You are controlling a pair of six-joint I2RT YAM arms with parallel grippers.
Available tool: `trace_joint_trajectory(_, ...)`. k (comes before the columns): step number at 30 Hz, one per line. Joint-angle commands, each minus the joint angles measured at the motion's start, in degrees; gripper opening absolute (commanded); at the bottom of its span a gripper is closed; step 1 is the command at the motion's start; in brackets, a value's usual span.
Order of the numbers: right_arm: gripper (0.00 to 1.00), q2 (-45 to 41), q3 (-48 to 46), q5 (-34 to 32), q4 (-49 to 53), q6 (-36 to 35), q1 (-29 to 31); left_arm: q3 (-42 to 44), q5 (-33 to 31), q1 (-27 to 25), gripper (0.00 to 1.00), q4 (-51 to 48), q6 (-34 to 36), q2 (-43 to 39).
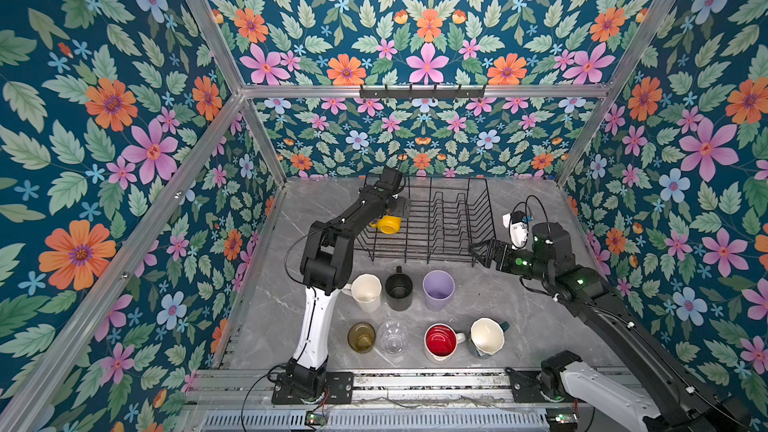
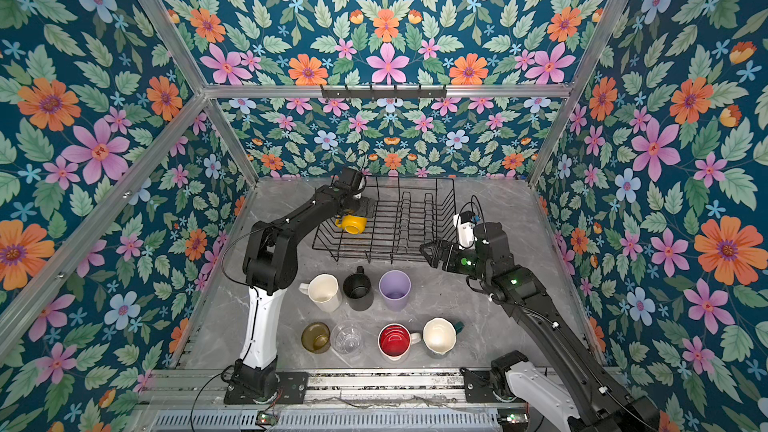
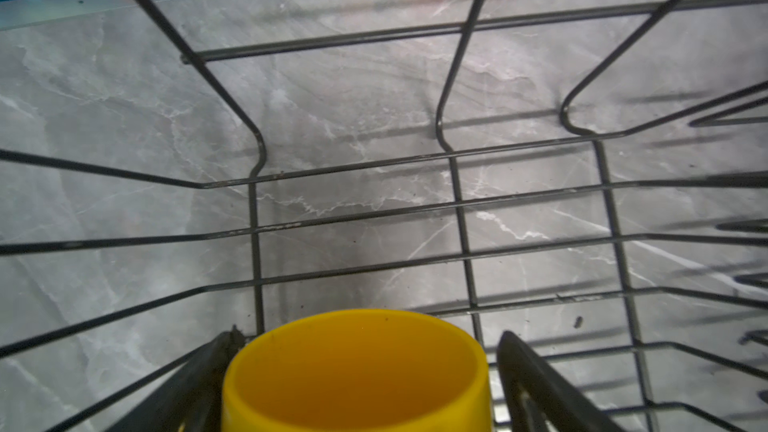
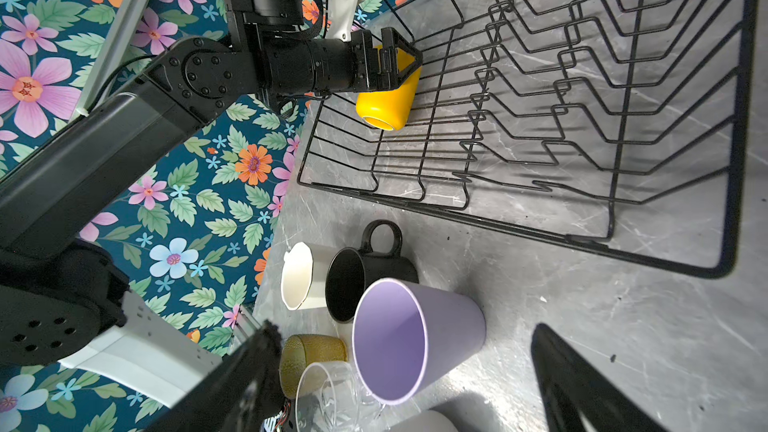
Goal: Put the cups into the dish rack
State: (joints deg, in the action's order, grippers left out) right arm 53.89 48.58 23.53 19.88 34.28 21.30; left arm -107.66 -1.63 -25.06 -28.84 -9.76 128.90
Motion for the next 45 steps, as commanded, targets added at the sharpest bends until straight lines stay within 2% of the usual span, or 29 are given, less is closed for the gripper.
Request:
trace_joint_trajectory(1,0.94,0.3,0.2,-0.41,-0.12,-0.53,0.01,1.54,0.33,0.1,1.0,-8.57,1.91,0.04)
trace_joint_trajectory(13,0.94,0.38,0.2,-0.32,-0.35,-0.55,0.0,3.04,-1.75,-0.02,0.94,-13.81,3.61,-1.59)
trace_joint_trajectory(19,0.94,0.12,0.29,-0.39,-0.12,-0.56,0.02,3.02,0.07,0.0,0.78,-13.39,3.16,-1.14)
trace_joint_trajectory(26,0.94,0.05,0.29,-0.61,-0.02,-0.57,-0.01,2.81,-0.12,0.01,0.7,-12.56,3.34,-2.34)
trace_joint_trajectory(33,0.94,0.16,0.29,-0.59,-0.02,-0.58,0.06,3.79,1.43,0.01,0.49,-11.79,3.43,-4.23)
trace_joint_trajectory(36,0.94,0.3,0.2,-0.59,-0.02,-0.57,0.05,4.7,2.21,-0.04,0.38,-10.85,3.57,-5.65)
trace_joint_trajectory(45,0.94,1.72,1.2,0.49,-1.25,-0.23,0.06,14.61,4.42,-0.09,0.17,1.81,6.34,-15.08)
